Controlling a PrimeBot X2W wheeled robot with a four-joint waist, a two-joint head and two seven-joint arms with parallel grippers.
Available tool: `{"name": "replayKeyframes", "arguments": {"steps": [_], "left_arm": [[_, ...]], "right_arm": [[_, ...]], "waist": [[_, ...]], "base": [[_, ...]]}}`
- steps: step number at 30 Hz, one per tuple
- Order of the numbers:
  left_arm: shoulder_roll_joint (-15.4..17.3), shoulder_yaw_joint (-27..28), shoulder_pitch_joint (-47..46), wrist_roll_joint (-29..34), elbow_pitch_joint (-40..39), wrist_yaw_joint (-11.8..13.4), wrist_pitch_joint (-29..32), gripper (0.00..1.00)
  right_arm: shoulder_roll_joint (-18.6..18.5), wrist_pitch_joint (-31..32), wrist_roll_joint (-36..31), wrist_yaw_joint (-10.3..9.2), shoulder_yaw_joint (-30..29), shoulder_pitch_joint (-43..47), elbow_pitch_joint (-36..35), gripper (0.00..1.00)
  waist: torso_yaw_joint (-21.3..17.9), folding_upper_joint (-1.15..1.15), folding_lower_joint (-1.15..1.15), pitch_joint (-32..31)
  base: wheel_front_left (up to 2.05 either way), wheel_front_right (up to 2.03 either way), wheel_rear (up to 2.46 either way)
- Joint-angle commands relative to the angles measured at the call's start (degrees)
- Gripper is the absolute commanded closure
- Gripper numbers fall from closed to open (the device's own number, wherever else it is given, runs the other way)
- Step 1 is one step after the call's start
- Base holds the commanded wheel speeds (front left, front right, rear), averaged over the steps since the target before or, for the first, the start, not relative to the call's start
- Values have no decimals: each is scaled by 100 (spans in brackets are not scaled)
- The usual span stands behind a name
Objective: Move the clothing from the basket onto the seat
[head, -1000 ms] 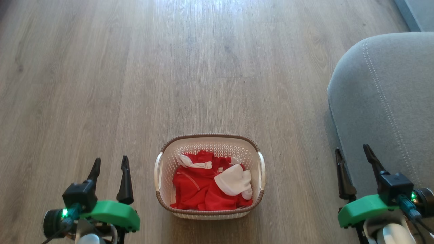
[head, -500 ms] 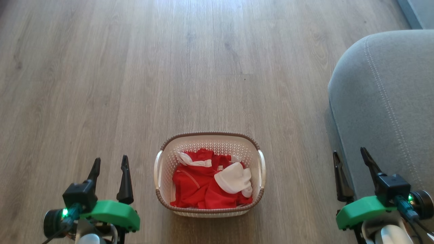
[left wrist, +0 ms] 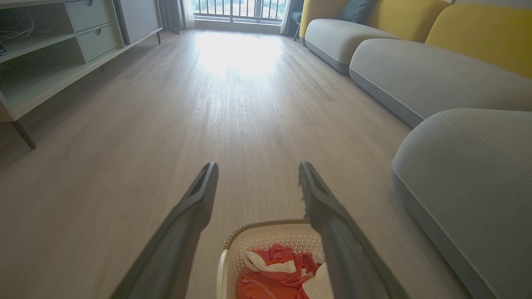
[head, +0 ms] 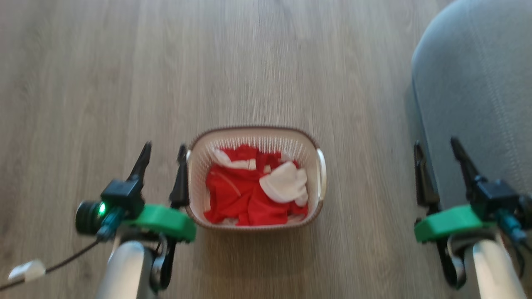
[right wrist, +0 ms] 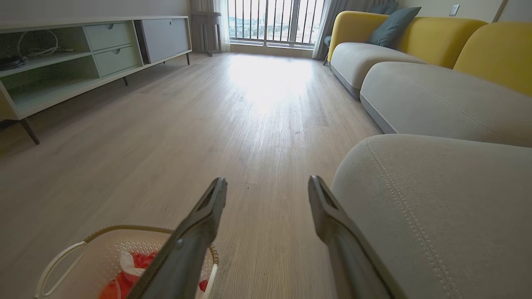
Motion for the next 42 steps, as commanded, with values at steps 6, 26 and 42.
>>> {"name": "replayKeyframes", "arguments": {"steps": [6,26,42], "left_arm": [[63,-471,-1082,132,125,26,-69,0],[63,-1681,-4576,19,4053,422,621,0],[136,-1727,-5653,-133,5844,702,722,0]], "right_arm": [[-77,-77,88,-1,208,-828,-475,0],[-77,-77,547,-1,436,-1779,-1197,0],[-77,-77,829,-1,515,-1556,-1506,0]], "waist": [[-234,0,0,1419],[-1180,0,0,3738],[-1594,0,0,4258]], "base": [[0,0,0],[0,0,0],[0,0,0]]}}
